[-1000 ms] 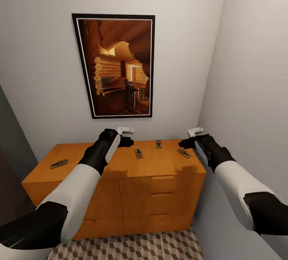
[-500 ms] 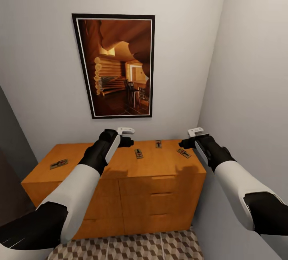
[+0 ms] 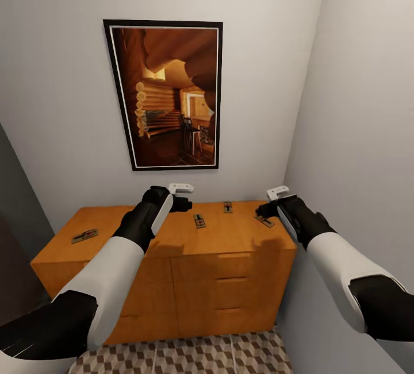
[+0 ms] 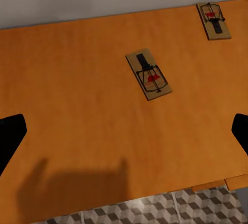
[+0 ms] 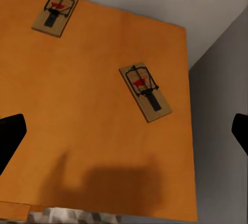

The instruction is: Take the four mousetraps from the cabinet in the bathroom and place them on the bathroom floor. Make sure all four end up on the same floor surface, and ensure that at least two of them are either under or directly next to the same bathroom sink.

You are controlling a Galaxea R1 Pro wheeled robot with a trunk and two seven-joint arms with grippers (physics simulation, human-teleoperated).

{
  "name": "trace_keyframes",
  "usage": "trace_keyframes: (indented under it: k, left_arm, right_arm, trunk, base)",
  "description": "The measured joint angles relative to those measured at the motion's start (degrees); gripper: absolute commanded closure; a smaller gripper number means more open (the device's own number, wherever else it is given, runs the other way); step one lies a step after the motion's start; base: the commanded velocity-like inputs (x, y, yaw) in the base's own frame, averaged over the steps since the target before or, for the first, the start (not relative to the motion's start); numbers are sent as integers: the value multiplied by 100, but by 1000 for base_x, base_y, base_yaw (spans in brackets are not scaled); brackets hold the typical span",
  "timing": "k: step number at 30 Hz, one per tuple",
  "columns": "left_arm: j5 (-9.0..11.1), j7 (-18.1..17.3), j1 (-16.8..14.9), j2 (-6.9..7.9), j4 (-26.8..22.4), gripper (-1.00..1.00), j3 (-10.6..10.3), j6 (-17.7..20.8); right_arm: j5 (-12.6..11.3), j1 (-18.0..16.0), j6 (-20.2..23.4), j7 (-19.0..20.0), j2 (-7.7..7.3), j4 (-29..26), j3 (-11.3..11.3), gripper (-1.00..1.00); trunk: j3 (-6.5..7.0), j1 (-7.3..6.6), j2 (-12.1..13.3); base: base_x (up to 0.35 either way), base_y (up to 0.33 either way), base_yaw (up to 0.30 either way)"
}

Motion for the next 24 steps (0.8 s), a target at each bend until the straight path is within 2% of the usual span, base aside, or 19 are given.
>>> trace_keyframes:
  k: [2, 6, 24]
  left_arm:
    - [0, 0, 1, 0, 0, -100, -1, -18]
    - [0, 0, 7, 0, 6, -100, 0, -70]
    - [2, 0, 11, 0, 146, -100, 0, -124]
  right_arm:
    - [0, 0, -5, 0, 0, 11, 105, -100]
    - [0, 0, -8, 1, 0, 21, 174, -100]
    - [2, 0, -10, -5, 8, 31, 227, -100]
  trunk:
    - [0, 0, 0]
    - [0, 0, 0]
    - [0, 0, 0]
  base:
    - [0, 0, 0]
    - [0, 0, 0]
    - [0, 0, 14]
